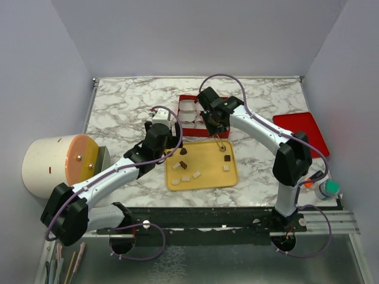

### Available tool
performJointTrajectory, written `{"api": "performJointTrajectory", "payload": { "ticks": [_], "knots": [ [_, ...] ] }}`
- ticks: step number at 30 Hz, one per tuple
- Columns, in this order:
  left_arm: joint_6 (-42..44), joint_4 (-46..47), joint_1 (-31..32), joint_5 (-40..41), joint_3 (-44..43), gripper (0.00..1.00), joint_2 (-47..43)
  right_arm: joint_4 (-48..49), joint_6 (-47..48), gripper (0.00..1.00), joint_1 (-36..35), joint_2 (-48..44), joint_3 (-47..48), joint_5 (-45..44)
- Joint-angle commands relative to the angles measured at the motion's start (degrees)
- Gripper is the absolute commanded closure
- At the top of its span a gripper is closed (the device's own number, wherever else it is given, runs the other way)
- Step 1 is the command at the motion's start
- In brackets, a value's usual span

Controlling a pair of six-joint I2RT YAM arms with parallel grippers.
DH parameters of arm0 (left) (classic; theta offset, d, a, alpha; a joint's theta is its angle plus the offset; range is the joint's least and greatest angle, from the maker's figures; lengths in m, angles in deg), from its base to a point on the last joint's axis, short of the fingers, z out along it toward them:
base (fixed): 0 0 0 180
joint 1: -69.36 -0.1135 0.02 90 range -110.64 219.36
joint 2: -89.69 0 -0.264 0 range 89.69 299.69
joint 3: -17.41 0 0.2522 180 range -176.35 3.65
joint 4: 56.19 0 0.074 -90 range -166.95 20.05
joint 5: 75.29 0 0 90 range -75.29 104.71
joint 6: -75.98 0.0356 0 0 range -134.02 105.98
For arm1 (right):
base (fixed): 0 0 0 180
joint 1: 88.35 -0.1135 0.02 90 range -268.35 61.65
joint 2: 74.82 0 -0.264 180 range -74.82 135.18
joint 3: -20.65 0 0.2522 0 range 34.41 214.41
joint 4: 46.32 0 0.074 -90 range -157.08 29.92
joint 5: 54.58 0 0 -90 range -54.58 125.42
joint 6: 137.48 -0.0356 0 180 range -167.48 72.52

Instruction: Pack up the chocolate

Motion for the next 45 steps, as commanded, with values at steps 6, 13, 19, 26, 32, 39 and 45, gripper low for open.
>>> {"api": "performJointTrajectory", "payload": {
  "ticks": [6,13,19,26,32,39,45],
  "knots": [
    [-0.5,0.5,0.2,0.4,0.9,0.13,-1.4,2.6,1.8,0.99,2.0,4.9,1.4,2.5],
    [-0.5,0.5,0.1,0.4,0.9,0.13,-1.1,3.2,2.2,0.97,2.4,5.9,1.8,3.3],
    [-0.5,0.9,0.1,0.3,0.9,0.13,-0.8,2.9,2.3,0.95,2.5,6.6,1.9,3.8],
    [-0.5,1.1,0.0,0.0,0.8,0.13,-0.5,2.7,2.4,0.94,2.9,7.6,2.6,3.9],
    [-0.4,1.1,0.0,0.0,0.9,0.12,-0.7,2.3,2.6,0.89,3.1,8.4,3.3,4.4],
    [-0.4,1.0,0.1,0.0,0.9,0.13,-0.7,2.3,2.6,0.85,3.4,9.0,3.5,5.1],
    [-0.5,1.1,0.1,-0.1,0.8,0.13,-0.6,2.0,2.7,0.82,3.6,9.2,3.9,5.3]
  ]
}}
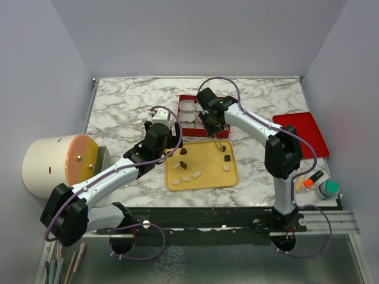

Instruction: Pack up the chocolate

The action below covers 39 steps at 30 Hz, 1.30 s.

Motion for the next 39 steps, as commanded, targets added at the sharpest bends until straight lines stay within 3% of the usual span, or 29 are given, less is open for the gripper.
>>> {"api": "performJointTrajectory", "payload": {
  "ticks": [1,39],
  "knots": [
    [-0.3,1.1,0.1,-0.1,0.9,0.13,-0.2,0.0,0.7,0.8,0.4,1.3,1.5,1.5],
    [-0.4,1.1,0.0,-0.9,0.9,0.12,0.8,1.0,0.6,0.65,1.4,0.6,1.4,1.8]
  ]
}}
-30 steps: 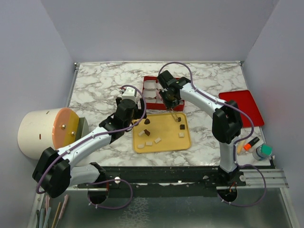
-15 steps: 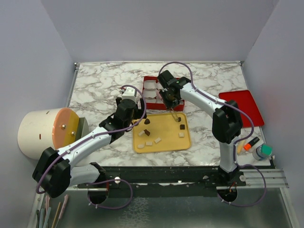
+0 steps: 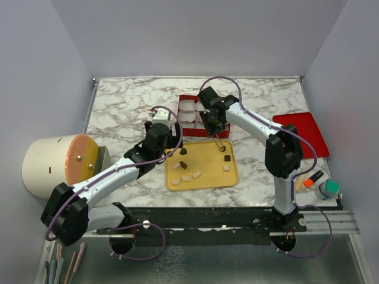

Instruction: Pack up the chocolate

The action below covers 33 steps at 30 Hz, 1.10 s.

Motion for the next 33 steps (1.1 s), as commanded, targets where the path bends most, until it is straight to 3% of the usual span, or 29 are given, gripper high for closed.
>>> {"api": "performJointTrajectory", "payload": {
  "ticks": [1,33],
  "knots": [
    [-0.4,1.1,0.0,-0.9,0.8,0.12,0.6,0.9,0.4,0.64,0.5,0.4,1.4,0.9],
    [-0.4,1.4,-0.2,-1.2,0.8,0.12,0.8,0.1,0.6,0.58,0.7,1.3,3.1,1.0]
  ]
}}
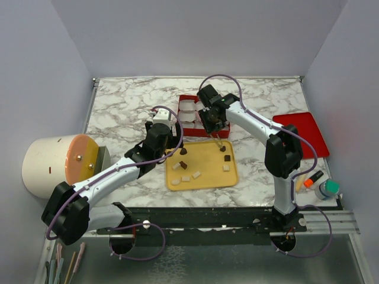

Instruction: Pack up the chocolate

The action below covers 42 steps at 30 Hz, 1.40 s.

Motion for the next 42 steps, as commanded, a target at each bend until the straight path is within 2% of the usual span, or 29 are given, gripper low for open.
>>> {"api": "performJointTrajectory", "payload": {
  "ticks": [1,15,25,42],
  "knots": [
    [-0.4,0.9,-0.2,-1.0,0.8,0.12,0.1,0.1,0.6,0.58,0.4,1.2,1.4,0.7],
    [-0.4,0.9,-0.2,-0.8,0.8,0.12,0.0,1.2,0.4,0.59,0.7,0.1,0.3,1.2],
    [-0.4,1.0,-0.3,-0.3,0.8,0.12,0.3,2.0,1.3,0.61,0.7,-5.4,-1.9,2.1],
    [-0.4,-0.2,-0.4,2.1,0.4,0.13,0.1,4.2,1.1,0.62,-1.6,-17.5,-14.8,7.4]
  ]
}}
